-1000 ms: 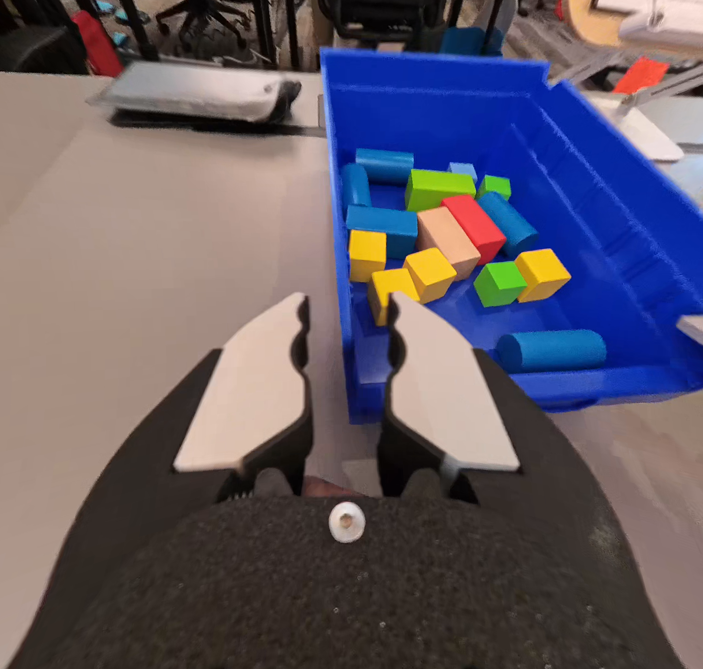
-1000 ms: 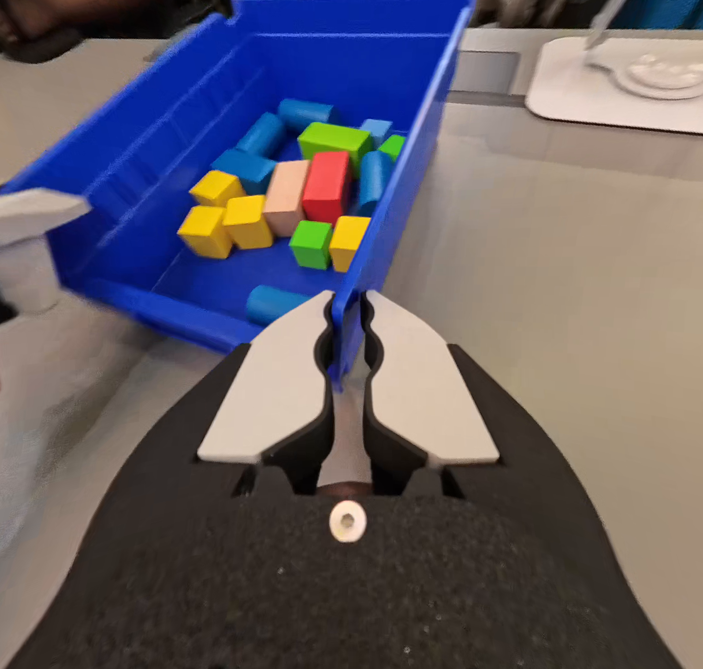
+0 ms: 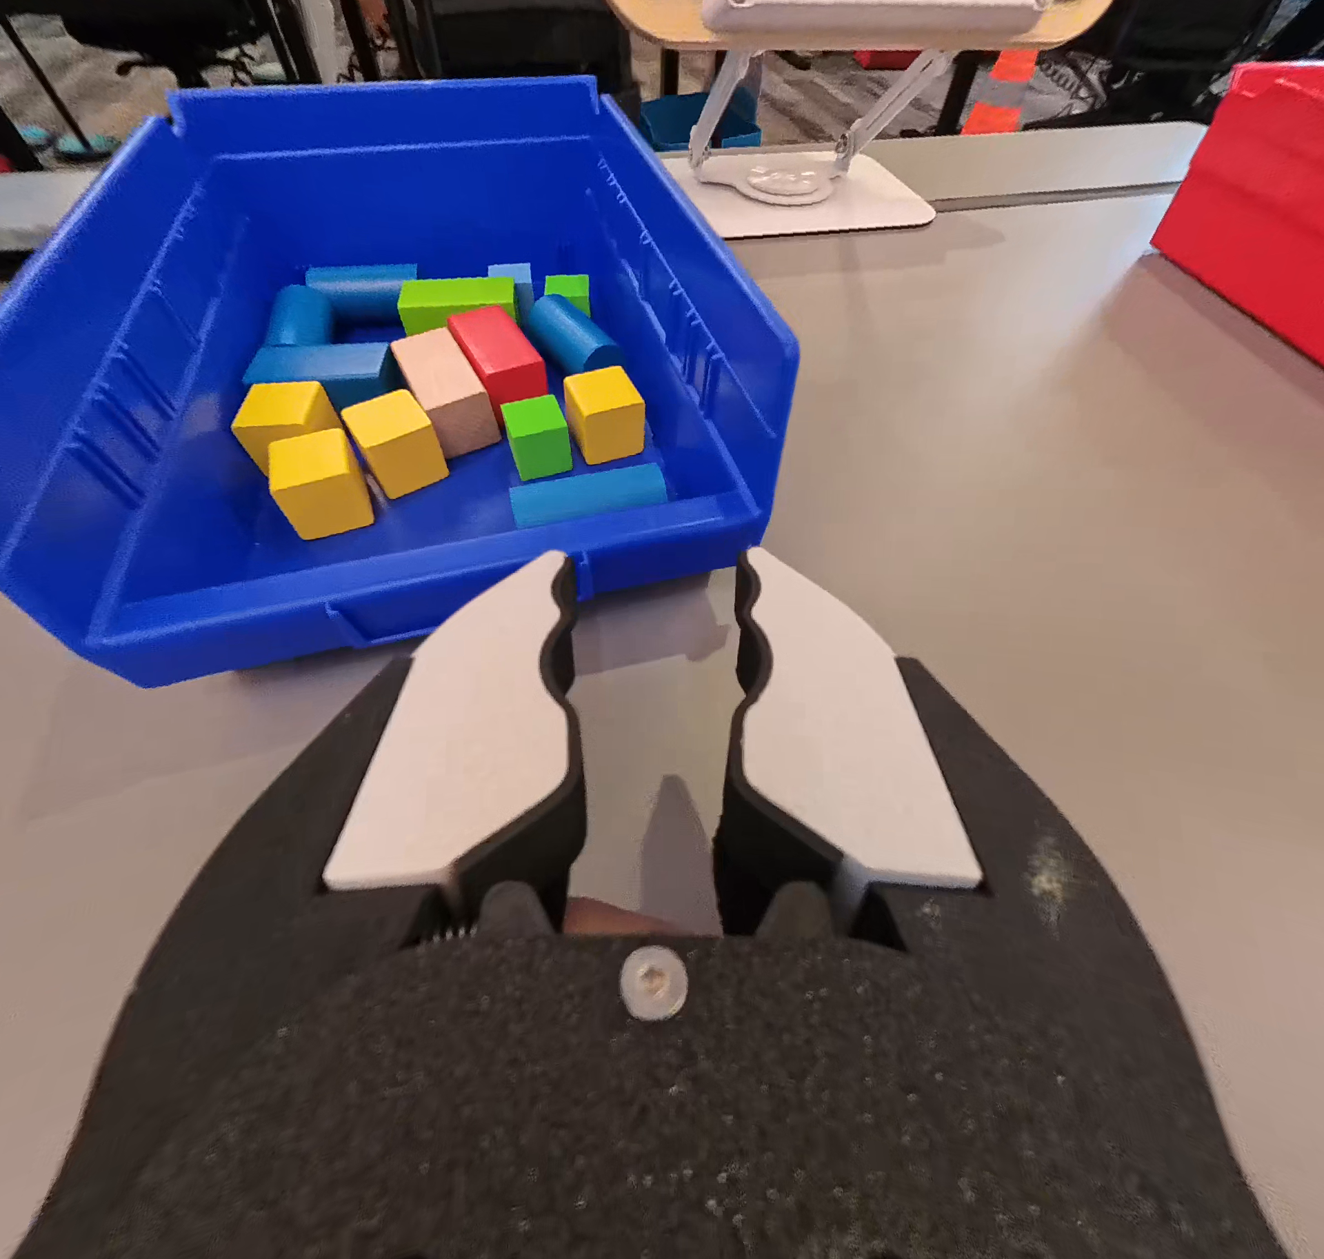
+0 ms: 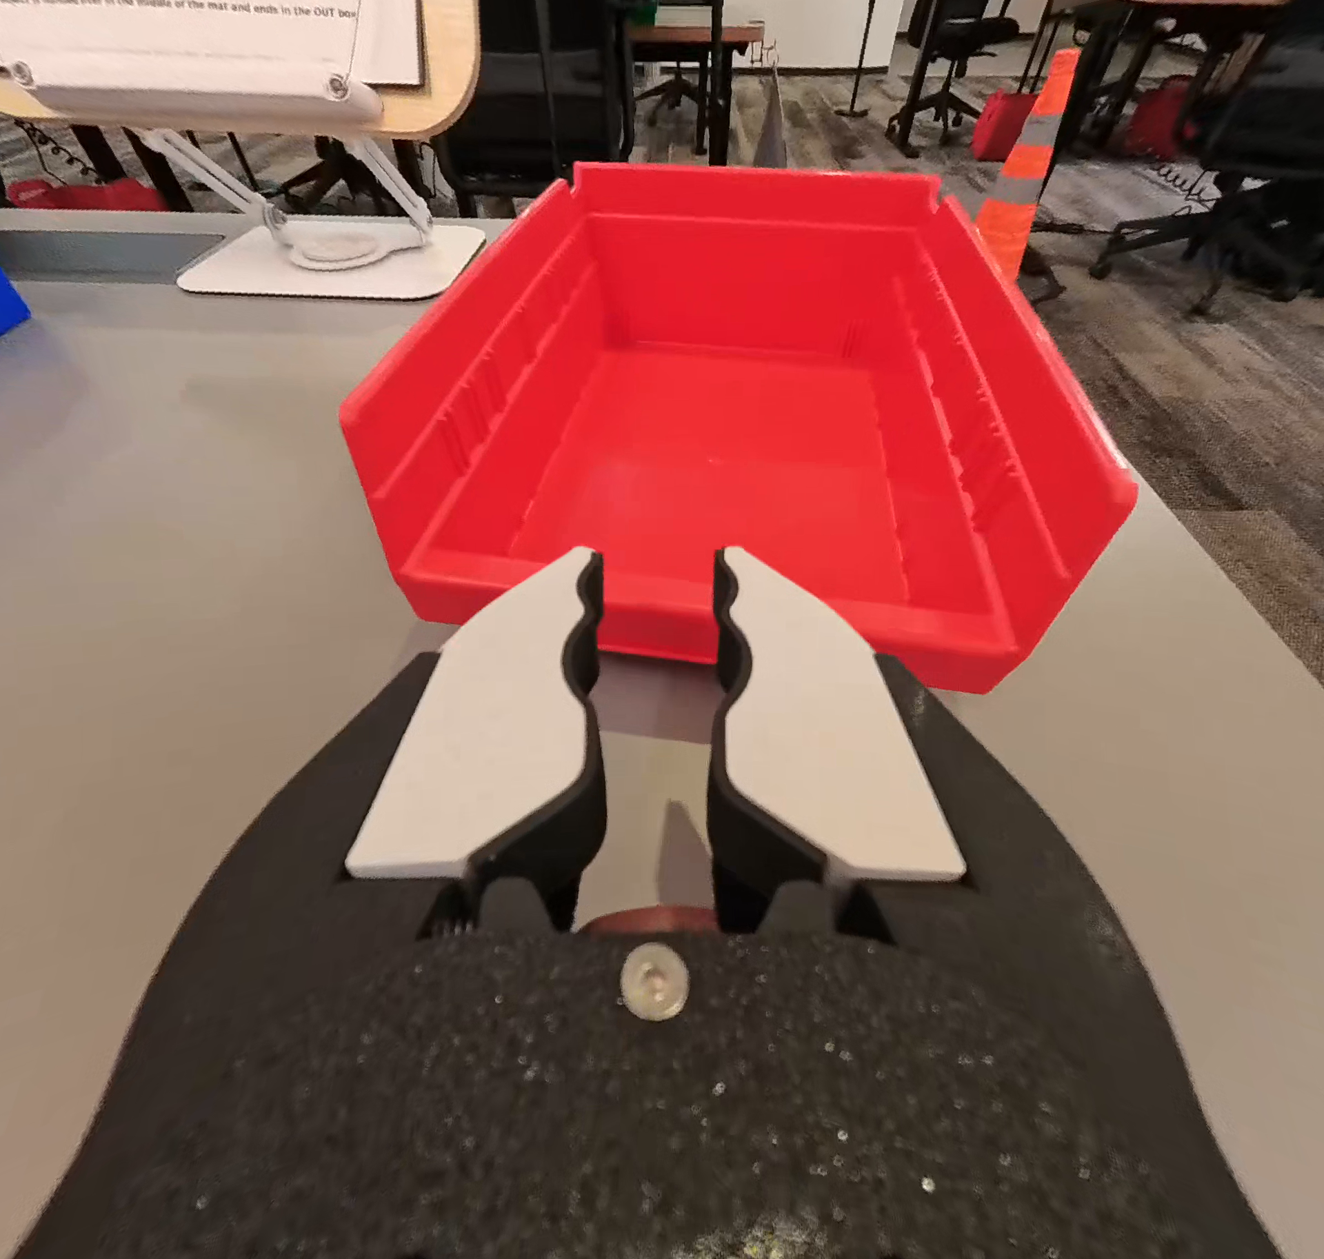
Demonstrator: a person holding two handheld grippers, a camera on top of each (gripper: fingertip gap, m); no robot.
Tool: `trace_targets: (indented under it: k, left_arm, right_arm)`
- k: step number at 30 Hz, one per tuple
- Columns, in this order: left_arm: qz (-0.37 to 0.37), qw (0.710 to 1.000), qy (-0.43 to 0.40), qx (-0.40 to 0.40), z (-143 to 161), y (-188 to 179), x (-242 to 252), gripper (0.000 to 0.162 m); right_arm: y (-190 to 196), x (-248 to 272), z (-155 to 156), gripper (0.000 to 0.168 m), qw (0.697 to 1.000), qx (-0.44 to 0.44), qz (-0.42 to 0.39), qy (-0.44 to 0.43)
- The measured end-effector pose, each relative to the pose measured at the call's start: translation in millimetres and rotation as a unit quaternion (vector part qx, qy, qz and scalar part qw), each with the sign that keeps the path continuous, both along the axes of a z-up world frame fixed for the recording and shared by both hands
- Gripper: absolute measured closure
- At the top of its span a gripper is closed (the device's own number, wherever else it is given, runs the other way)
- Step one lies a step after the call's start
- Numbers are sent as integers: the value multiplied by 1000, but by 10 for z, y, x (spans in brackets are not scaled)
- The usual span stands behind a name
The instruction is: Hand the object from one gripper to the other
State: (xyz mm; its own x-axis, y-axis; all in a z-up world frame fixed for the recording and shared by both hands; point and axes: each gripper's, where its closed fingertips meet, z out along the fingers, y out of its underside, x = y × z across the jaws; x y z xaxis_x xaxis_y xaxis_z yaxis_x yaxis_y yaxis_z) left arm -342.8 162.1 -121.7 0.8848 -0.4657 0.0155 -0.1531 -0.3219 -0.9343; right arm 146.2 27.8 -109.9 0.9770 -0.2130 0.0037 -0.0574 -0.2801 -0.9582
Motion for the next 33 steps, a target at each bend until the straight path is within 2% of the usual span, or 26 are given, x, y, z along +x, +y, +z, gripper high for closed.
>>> trace_targets:
  k: [10, 14, 16, 20, 24, 26, 30, 33]
  left_arm:
    - [-22, 1000, 5, -22, -61, -43, 85, 119]
    - [-130, 990, 7, -56, 125, -243, 296, 115]
    - [-176, 982, 56, -36, 351, -321, 265, 115]
    - [-259, 936, 232, -47, 604, -355, 61, 113]
    - [-316, 877, 360, -33, 773, -99, 21, 117]
    - [-350, 851, 389, -45, 703, 59, 80, 120]
    - [-393, 794, 454, -92, 318, 417, 80, 119]
    - [-410, 768, 477, -119, 91, 692, 51, 119]
  right_arm:
    - [-2, -75, -18, 140, 999, 7, 16, 39]
    - [-12, -94, -10, 140, 998, 16, 20, 59]
    - [0, -104, -54, 140, 998, 7, 26, 60]
    - [-6, -109, -97, 140, 996, -1, 35, 78]
    - [7, -116, -162, 139, 993, -8, 44, 113]
    - [11, -124, -190, 139, 991, -12, 47, 126]
    - [5, -101, -179, 139, 991, -11, 43, 123]
    - [12, -109, -178, 138, 992, -12, 43, 117]
